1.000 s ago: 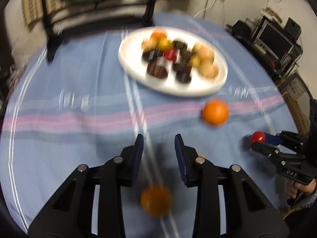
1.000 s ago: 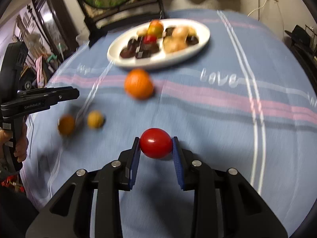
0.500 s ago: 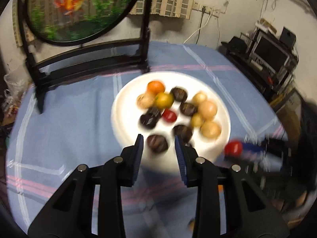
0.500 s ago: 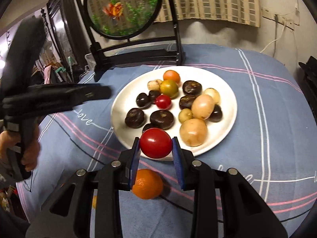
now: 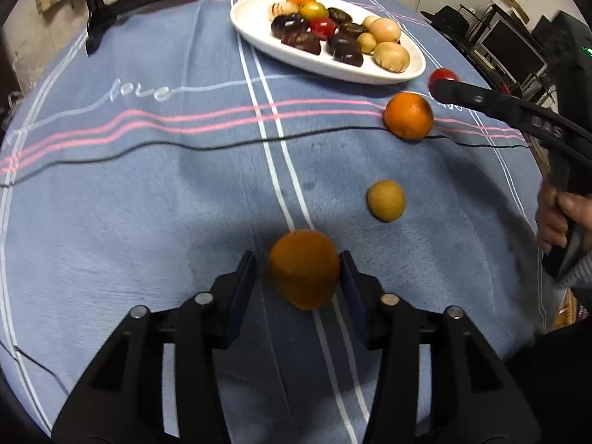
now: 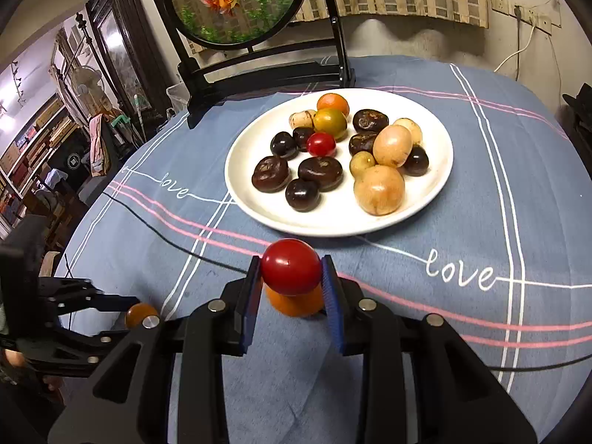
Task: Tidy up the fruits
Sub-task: 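Place both held fruits onto the white plate and withdraw both tools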
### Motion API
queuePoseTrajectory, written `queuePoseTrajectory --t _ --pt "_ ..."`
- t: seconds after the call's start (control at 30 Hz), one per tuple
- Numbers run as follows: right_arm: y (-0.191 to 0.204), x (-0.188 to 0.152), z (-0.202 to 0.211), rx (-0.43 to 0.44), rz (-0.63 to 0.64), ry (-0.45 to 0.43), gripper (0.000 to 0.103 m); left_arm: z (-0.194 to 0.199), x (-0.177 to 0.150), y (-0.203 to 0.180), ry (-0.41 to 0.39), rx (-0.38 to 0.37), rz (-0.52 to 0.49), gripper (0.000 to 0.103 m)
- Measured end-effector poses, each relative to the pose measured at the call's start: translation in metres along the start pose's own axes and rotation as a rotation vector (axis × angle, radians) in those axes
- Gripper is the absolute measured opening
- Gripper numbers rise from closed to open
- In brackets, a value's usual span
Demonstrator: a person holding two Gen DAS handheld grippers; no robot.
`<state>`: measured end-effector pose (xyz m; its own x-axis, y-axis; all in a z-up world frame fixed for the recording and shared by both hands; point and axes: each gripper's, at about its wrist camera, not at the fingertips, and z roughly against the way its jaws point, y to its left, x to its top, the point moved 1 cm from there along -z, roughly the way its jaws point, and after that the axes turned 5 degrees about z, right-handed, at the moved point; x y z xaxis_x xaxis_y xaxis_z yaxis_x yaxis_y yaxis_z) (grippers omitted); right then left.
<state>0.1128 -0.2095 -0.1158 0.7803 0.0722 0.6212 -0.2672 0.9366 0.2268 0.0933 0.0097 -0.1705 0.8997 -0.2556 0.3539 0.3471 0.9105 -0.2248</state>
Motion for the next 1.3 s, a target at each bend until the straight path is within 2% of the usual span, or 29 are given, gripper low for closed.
queuePoseTrajectory --t 0.17,0.27,0.4,0.5,0.6,0.67,0.93,1.03,1.07,1.1,1.17,1.3 --pt "-0.001 -0.003 0.004 -0.008 -0.006 -0.003 0.032 0.005 0.001 0.002 -0.013 -0.014 0.014 0.038" --pt "-0.003 -0.003 0.008 -0.019 -0.011 -0.015 0.032 0.018 0.017 -0.006 -0.059 0.011 -0.009 0.038" --pt "-0.011 0.017 0.021 -0.052 0.011 -0.065 0.032 0.038 0.070 -0.027 -0.187 0.014 -0.079 0.038" --pt "-0.017 0.043 0.034 -0.081 0.026 -0.128 0.032 0.045 0.132 -0.045 -0.284 0.000 -0.115 0.038" --pt "-0.025 0.066 0.033 -0.096 0.032 -0.164 0.032 0.037 0.174 -0.059 -0.317 -0.015 -0.131 0.038" --pt "-0.028 0.072 0.020 -0.095 0.029 -0.154 0.032 0.017 0.198 -0.068 -0.304 -0.023 -0.139 0.038" --pt "-0.030 0.053 -0.042 -0.054 0.011 -0.022 0.032 -0.049 0.212 -0.069 -0.204 -0.020 -0.139 0.038" --pt "-0.028 0.050 -0.052 -0.079 0.033 0.004 0.033 -0.060 0.213 -0.066 -0.180 -0.035 -0.130 0.039" --pt "-0.028 0.050 -0.052 -0.088 0.033 0.007 0.034 -0.061 0.214 -0.066 -0.188 -0.031 -0.129 0.043" --pt "-0.029 0.049 -0.051 -0.089 0.029 0.006 0.042 -0.060 0.214 -0.066 -0.194 -0.026 -0.127 0.057" --pt "-0.029 0.050 -0.039 -0.099 0.024 -0.039 0.061 -0.051 0.215 -0.064 -0.225 -0.022 -0.107 0.065" --pt "-0.029 0.054 -0.007 -0.116 0.023 -0.116 0.061 -0.026 0.210 -0.055 -0.257 -0.013 -0.078 0.065"
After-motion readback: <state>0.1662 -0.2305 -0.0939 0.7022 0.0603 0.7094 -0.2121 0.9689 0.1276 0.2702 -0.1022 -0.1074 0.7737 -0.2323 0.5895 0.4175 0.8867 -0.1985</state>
